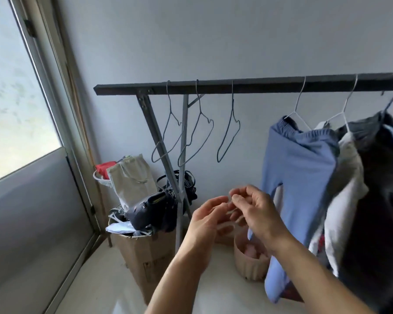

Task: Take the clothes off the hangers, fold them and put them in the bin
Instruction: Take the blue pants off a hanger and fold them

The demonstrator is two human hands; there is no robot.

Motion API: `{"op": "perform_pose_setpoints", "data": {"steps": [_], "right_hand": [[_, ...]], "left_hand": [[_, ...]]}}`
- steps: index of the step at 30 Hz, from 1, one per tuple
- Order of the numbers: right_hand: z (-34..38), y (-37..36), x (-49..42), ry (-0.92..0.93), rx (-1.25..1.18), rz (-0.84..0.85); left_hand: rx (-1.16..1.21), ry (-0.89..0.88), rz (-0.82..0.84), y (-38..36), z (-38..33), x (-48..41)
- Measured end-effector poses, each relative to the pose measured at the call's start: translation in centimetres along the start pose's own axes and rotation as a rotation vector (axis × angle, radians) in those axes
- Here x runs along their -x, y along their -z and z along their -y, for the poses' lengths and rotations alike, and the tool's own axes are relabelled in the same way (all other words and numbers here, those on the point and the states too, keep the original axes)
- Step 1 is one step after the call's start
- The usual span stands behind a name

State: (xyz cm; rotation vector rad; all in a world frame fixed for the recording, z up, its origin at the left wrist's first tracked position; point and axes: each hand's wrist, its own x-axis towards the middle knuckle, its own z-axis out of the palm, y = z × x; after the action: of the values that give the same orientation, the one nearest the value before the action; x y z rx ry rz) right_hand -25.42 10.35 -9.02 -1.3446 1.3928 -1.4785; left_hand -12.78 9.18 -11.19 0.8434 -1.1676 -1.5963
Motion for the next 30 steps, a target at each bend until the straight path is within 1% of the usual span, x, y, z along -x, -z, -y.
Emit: {"op": "perform_pose_setpoints", "data": {"steps": [2, 5, 8, 9, 10, 11, 13, 14, 16, 19, 23, 25, 27, 30], "right_hand": [[1.0, 1.6, -0.4, 0.085, 0.056, -0.096], [3.5, 4.5, -1.7, 0.334, 0.25, -0.32], [6.2, 8.3, -4.0, 0.61, 0.588, -0.63], [6.9, 9.5, -5.0, 0.641, 0.712, -0.699], [7.3, 10.7, -6.0, 0.608, 0.836, -0.729], [7.6, 11.7, -7.0, 0.513, 0.962, -0.717], [7.7, 13.0, -8.6, 0.239, 1.169, -0.617], [7.8, 13.3, -9.1, 0.136, 1.211, -0.562], [7.6, 13.5, -9.9, 0.045, 1.193, -0.491], [7.6, 13.3, -10.5, 0.031, 1.079, -0.45], [8.4, 13.5, -10.9, 0.15, 0.977, -0.544], [9.0, 14.0, -11.1, 0.19, 0.944, -0.546], [9.2, 14.4, -10.7, 0.214, 0.954, -0.492], [8.8, 14.7, -9.1, 0.228, 0.977, -0.351]], "left_hand": [[-0.021, -0.016, 0.023, -1.6, -0.7, -0.6], [-0.03, -0.031, 0.052, -3.6, -1.6, -1.6], [-0.062, -0.054, 0.095, -5.1, -2.3, -2.3], [-0.073, -0.063, 0.108, -5.4, -2.6, -2.5], [-0.083, -0.072, 0.12, -5.7, -2.8, -2.7], [-0.089, -0.082, 0.132, -6.0, -2.9, -2.9], [-0.09, -0.091, 0.147, -6.5, -3.3, -3.1], [-0.09, -0.093, 0.153, -6.7, -3.5, -3.3], [-0.096, -0.101, 0.167, -6.9, -3.8, -3.6], [-0.1, -0.119, 0.17, -6.8, -4.4, -4.2], [-0.104, -0.141, 0.166, -6.5, -5.0, -5.1], [-0.134, -0.165, 0.159, -6.4, -5.3, -5.7], [-0.18, -0.194, 0.153, -6.5, -5.7, -6.2], [-0.26, -0.26, 0.135, -6.9, -6.0, -7.4]]}}
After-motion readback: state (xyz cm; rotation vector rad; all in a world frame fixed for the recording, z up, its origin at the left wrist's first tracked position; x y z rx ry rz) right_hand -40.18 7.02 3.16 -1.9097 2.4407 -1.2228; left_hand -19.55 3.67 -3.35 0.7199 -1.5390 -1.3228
